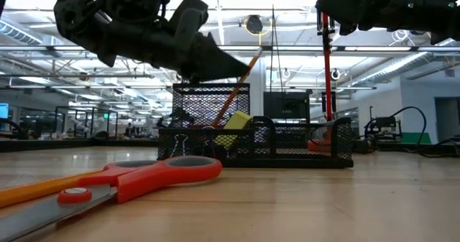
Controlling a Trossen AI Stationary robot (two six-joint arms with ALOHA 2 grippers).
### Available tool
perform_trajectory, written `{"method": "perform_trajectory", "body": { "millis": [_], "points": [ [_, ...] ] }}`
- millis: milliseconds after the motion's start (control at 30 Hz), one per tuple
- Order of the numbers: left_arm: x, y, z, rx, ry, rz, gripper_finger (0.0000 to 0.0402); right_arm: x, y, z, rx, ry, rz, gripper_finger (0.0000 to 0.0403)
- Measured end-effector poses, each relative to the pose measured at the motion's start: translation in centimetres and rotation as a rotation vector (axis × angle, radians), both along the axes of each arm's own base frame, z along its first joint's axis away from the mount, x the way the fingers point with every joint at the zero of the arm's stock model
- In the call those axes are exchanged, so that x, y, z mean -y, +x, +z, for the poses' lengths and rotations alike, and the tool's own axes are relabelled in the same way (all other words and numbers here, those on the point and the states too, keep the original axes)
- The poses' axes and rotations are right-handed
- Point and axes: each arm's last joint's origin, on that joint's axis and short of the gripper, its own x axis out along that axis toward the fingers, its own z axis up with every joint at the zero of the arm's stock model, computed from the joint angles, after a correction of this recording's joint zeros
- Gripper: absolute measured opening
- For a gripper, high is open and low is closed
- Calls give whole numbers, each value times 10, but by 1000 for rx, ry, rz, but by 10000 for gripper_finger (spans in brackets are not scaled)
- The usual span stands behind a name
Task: Pick and place office supplies into organizer
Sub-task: Put the orange pencil into the black desk organizer
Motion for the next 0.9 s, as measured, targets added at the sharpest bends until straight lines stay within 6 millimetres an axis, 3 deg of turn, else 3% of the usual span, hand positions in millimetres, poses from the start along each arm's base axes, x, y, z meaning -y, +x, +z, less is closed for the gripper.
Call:
{"method": "perform_trajectory", "body": {
  "millis": [600,700,900],
  "points": [
    [0,-1,-8,-70,-91,3,24,0,0,1,7,7,1,4],
    [0,-1,-8,-66,-93,1,45,0,0,1,6,7,1,4],
    [3,0,-4,-26,-70,-16,126,0,0,1,6,3,1,4]
  ]
}}
